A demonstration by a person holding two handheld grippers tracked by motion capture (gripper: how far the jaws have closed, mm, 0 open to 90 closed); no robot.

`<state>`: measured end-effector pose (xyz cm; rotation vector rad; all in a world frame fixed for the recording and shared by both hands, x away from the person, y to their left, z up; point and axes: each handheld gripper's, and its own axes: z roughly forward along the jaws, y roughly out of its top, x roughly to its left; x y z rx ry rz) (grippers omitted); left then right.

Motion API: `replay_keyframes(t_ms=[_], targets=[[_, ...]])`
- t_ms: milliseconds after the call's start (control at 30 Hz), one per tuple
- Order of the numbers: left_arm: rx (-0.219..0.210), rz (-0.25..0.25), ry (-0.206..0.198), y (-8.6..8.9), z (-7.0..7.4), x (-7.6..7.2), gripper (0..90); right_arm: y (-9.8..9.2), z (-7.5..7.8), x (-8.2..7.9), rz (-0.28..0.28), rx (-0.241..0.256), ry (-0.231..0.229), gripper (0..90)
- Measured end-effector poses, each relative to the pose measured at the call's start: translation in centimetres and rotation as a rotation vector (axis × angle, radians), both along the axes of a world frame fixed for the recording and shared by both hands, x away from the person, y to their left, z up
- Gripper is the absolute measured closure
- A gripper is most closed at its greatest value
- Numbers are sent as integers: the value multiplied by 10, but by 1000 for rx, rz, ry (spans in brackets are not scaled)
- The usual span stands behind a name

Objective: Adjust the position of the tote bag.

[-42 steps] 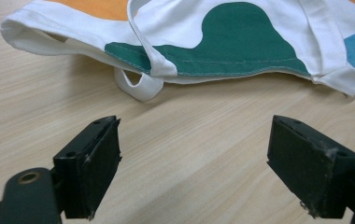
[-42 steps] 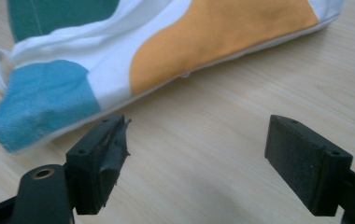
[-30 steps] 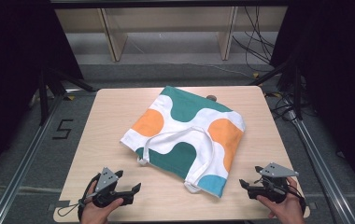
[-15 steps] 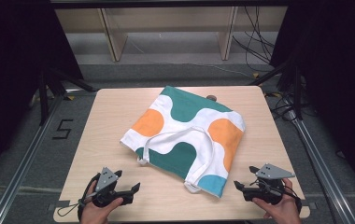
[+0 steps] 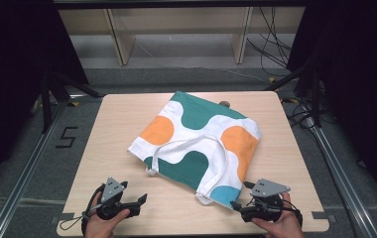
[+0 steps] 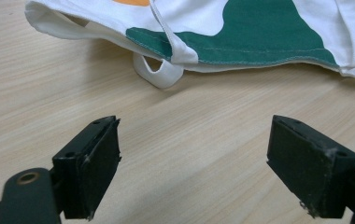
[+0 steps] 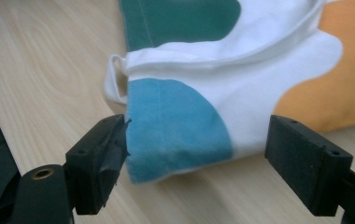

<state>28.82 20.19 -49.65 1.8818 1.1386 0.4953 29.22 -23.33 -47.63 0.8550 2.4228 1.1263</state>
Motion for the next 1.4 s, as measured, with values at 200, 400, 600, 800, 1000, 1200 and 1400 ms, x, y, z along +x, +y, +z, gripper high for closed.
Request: replay_keyframes(t_ms=[200, 400, 600, 800, 1000, 1200, 1400], targets=[[8, 2, -6, 1, 0, 0, 165, 24, -5, -3, 60, -92, -14, 250], [-2, -3, -5, 0, 0, 0, 165, 30, -9, -3, 61, -198, -49, 322], [6, -6, -5, 1, 0, 0, 166, 30, -10, -5, 88, -291, -100, 351], [17, -13, -12, 2, 1, 0, 166, 30, -9, -9, 85, -287, -105, 478], [1, 16, -4, 3, 0, 0, 167, 17, -7, -13, 44, -299, -128, 651], [25, 25, -12, 8, 1, 2, 170, -11, -2, -7, -63, -278, -166, 727], [33, 57, -20, 6, 0, 11, 181, -34, 2, 1, -119, -207, -141, 737]])
